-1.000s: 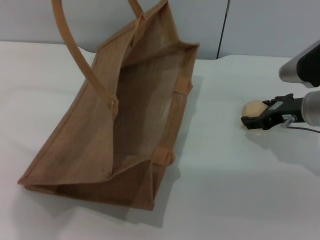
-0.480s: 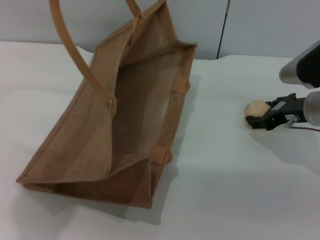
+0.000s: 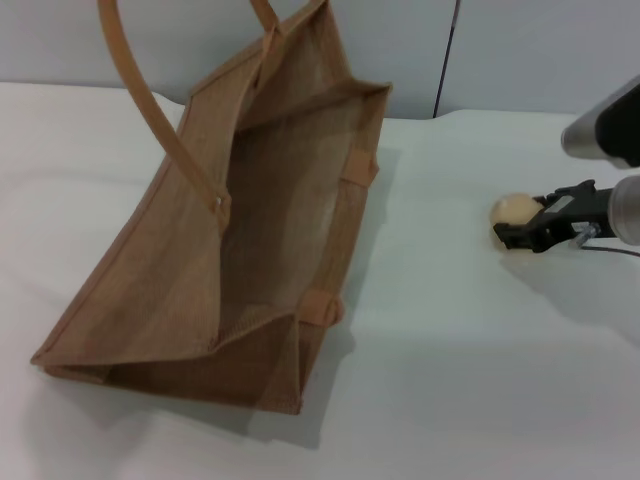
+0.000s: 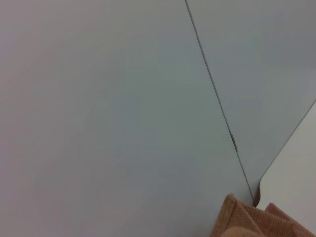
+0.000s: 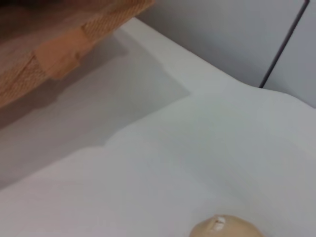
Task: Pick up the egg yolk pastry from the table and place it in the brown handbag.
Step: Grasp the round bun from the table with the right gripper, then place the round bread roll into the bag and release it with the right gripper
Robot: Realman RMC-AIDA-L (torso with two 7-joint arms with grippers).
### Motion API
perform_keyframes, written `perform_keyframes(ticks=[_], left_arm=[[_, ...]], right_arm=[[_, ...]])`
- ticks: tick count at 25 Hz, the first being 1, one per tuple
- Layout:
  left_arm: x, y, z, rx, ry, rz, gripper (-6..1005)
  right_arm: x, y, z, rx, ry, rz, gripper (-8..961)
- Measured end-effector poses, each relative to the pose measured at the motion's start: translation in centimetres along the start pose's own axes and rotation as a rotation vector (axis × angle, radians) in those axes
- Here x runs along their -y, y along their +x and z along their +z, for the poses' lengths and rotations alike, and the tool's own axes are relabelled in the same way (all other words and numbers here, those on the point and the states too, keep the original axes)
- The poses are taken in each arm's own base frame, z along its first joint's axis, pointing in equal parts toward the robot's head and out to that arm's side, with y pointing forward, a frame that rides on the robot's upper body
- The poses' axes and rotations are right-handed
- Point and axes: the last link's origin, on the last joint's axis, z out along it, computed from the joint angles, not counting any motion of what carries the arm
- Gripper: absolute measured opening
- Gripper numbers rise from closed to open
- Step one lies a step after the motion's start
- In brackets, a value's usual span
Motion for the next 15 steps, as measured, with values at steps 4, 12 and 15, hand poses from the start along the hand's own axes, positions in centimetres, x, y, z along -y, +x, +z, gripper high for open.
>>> perform_keyframes(ticks=[4,12,15], left_arm=[[0.1,0.0,-0.1,-0.002,0.003,0.000,122],[-0.2,0.7,-0.1,-0.024,-0.003,0.041,122],[-0.6,1.7,-0.2,-0.047,-0.003,0.078,122]], right_arm=[[0.5,-0.6,-0.5,0.029,0.018,0.024,611],[0.0,-4.8,-3.6,0.149,0.016,-0.057,602],[-0.9,-6.4,-5.9,0.207,0.007,-0.096,602]])
